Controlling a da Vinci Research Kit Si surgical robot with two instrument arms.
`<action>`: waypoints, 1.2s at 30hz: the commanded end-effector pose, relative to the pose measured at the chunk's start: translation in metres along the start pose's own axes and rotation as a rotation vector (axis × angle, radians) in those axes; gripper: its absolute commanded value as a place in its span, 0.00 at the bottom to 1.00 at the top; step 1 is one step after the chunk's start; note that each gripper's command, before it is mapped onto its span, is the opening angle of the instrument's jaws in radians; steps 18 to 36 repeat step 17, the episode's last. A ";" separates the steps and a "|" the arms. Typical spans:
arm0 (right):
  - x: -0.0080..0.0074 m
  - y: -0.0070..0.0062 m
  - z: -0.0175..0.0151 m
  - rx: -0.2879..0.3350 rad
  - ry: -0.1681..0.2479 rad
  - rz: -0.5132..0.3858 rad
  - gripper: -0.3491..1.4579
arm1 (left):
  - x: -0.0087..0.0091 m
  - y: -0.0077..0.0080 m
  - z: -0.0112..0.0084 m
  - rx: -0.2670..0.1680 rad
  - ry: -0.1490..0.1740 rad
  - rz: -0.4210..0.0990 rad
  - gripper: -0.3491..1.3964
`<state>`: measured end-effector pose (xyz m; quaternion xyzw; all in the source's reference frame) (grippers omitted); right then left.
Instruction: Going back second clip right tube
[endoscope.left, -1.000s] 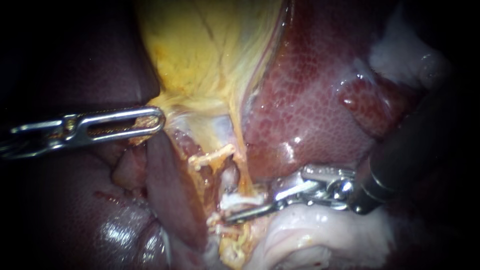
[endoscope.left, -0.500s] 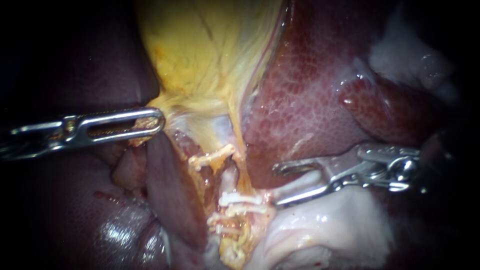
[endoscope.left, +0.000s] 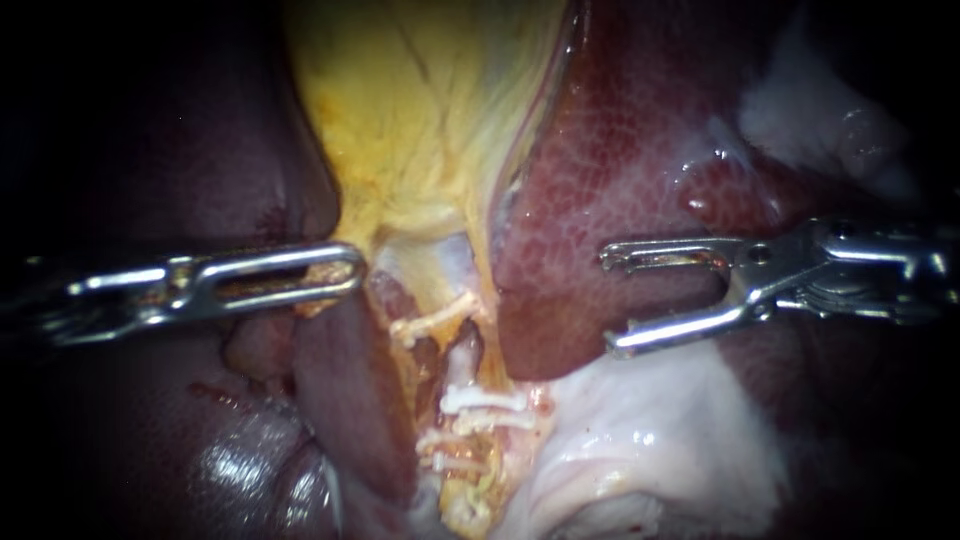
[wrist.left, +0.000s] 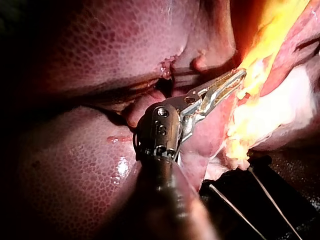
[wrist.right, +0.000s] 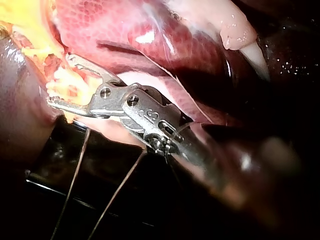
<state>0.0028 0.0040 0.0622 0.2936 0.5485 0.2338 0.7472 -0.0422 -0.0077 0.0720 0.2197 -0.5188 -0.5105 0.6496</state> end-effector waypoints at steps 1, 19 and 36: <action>-0.0001 0.0000 0.0001 0.000 0.000 0.000 0.52 | 0.0004 0.0000 0.0008 0.000 0.010 -0.002 0.00; -0.0001 -0.0001 0.0003 0.003 0.000 0.000 0.52 | 0.0011 0.0001 0.0038 0.014 0.026 0.006 0.00; -0.0001 -0.0001 0.0003 0.003 0.000 0.000 0.52 | 0.0011 0.0001 0.0038 0.014 0.026 0.006 0.00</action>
